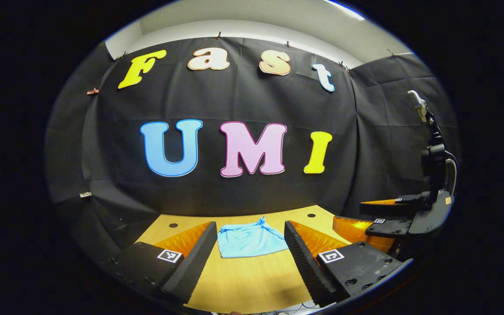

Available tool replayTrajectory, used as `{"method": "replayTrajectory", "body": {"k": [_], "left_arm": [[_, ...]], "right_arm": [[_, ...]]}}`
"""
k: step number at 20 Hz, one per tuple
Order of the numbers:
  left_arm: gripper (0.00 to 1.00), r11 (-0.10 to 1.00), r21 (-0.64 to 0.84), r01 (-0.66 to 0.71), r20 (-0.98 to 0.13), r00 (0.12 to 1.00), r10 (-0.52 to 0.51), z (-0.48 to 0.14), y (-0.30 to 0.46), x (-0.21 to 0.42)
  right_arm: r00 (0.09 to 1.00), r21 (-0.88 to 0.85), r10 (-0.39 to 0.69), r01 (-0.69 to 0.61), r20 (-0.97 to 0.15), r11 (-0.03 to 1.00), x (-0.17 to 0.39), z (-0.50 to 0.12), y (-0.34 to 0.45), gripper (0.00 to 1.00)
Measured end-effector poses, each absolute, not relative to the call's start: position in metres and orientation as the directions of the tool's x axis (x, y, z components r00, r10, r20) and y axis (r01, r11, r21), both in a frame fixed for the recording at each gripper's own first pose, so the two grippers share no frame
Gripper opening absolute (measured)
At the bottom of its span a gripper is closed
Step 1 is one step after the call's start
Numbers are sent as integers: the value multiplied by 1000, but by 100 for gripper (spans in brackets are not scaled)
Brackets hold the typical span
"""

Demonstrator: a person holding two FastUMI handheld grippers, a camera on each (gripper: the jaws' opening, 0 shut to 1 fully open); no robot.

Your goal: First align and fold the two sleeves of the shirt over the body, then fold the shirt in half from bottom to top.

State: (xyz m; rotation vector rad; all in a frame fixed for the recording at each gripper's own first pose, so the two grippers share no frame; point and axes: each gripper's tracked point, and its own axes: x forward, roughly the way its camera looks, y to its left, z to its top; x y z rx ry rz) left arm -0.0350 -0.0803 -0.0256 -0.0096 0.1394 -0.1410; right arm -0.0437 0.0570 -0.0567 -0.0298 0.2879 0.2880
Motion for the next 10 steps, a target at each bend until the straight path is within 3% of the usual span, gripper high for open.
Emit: {"method": "replayTrajectory", "body": {"k": [10], "left_arm": [[98, 994, -17, 112, -155, 981, -113, -40, -60, -80]], "right_arm": [[927, -10, 256, -269, -274, 963, -66, -50, 50, 99]]}}
